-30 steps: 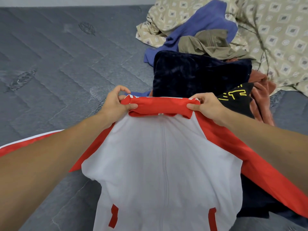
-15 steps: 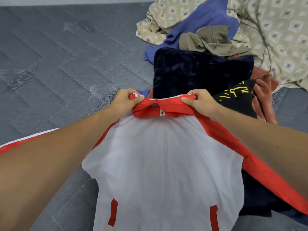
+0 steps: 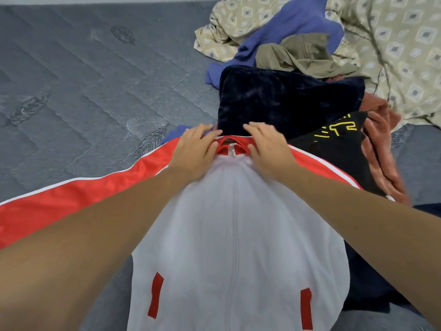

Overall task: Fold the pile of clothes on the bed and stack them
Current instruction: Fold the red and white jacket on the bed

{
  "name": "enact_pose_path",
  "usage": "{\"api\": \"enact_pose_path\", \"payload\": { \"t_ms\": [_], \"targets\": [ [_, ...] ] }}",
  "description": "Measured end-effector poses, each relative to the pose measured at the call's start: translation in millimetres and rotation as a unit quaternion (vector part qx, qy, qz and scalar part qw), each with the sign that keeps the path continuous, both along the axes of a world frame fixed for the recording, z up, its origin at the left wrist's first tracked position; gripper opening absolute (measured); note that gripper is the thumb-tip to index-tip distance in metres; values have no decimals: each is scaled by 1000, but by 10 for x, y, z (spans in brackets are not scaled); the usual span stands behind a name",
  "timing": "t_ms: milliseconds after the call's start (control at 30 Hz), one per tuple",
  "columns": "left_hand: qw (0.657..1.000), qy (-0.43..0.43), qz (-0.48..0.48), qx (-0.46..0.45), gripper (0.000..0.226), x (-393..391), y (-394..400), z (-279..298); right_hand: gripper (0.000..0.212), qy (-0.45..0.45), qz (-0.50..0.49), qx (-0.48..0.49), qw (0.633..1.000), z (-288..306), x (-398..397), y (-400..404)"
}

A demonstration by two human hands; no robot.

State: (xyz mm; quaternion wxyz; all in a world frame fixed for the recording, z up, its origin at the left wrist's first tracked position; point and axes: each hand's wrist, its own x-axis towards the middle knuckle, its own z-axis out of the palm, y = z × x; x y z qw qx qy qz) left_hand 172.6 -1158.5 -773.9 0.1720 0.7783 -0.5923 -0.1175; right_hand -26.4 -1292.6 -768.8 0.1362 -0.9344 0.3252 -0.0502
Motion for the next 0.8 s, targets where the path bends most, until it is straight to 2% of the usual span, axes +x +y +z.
{"api": "enact_pose_path", "payload": {
  "t_ms": [67,167,333,433,533,800],
  "targets": [
    [997,-1,-45,64,49,-27,59,-39,56,43,69,30,996,-71,19,126],
    [982,-57,-95,154,55,-13,204,-93,58,117,127,54,983,-153,-124,220],
    [971,-36,-119,203,53,108,484,-21,56,195,176,53,964,-26,-290,135],
    [977,-17,-103,184,53,108,587,53,58,193,144,62,968,66,-257,184],
    [988,3,-71,139,54,109,657,110,62,143,98,79,982,151,-165,299],
    [996,47,-7,71,54,341,1112,210,58,64,105,113,986,345,344,779]
  ]
}}
